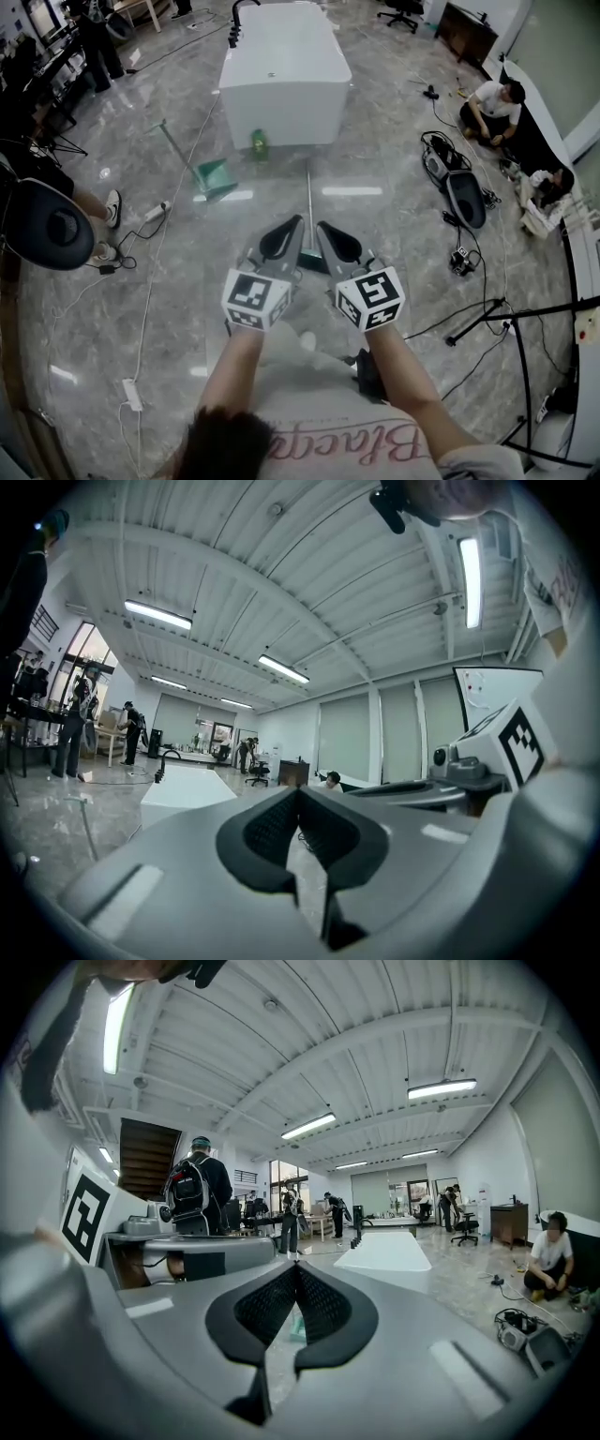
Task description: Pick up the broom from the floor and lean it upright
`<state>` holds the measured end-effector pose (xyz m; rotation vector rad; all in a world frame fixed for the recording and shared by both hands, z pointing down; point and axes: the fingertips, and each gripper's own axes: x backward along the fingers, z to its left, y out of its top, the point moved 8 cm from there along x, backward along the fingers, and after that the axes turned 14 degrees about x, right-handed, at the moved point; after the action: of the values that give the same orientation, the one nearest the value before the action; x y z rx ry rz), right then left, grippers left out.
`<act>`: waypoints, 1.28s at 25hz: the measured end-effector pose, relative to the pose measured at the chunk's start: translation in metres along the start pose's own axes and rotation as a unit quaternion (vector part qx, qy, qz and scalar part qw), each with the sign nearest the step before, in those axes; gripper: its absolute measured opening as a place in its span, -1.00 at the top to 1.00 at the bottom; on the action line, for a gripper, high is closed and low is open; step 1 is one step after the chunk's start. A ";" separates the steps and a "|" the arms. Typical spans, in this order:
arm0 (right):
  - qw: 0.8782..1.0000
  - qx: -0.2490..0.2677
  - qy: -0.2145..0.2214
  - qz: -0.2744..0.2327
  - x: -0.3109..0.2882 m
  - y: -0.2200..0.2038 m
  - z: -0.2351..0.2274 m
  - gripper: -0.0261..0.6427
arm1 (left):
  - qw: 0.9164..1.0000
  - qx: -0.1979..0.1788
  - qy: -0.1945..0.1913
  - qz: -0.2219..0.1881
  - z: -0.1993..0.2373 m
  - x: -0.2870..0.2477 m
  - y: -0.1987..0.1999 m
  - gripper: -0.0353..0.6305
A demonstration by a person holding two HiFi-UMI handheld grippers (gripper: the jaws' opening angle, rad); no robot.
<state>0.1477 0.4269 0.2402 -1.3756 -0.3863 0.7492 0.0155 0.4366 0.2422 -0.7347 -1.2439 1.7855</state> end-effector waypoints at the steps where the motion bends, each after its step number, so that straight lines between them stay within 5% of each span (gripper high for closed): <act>1: 1.000 -0.003 -0.001 0.002 -0.001 -0.002 -0.002 0.92 | 1.000 0.002 0.003 0.000 0.002 0.000 -0.001 0.89; 21: 0.998 -0.057 -0.019 0.035 -0.105 -0.022 -0.056 0.92 | 1.000 0.015 -0.008 0.024 0.112 -0.075 0.015 0.90; 32: 0.995 -0.039 -0.083 0.046 -0.171 -0.019 -0.087 0.92 | 0.997 0.021 -0.049 0.050 0.189 -0.110 0.026 0.89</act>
<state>0.0865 0.2468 0.2721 -1.4165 -0.4907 0.9366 -0.0922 0.2497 0.2834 -0.7036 -1.2489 1.9435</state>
